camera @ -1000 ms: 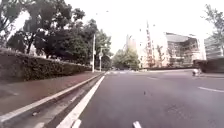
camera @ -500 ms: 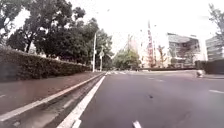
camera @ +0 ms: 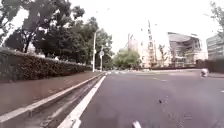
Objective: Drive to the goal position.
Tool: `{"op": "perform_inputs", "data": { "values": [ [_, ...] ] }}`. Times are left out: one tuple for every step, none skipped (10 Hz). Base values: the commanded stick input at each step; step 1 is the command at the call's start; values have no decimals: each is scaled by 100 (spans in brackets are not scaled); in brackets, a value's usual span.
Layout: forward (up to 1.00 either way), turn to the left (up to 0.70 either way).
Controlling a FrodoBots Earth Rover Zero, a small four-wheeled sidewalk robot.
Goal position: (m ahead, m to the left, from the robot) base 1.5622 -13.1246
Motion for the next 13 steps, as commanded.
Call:
{"op": "perform_inputs", "data": {
  "values": [
    [70, 0],
    [70, 0],
    [70, 0],
    [70, 0],
    [70, 0],
    [70, 0],
    [70, 0],
    [70, 0],
    [70, 0],
    [70, 0],
    [70, 0],
    [70, 0],
    [70, 0]
  ]
}}
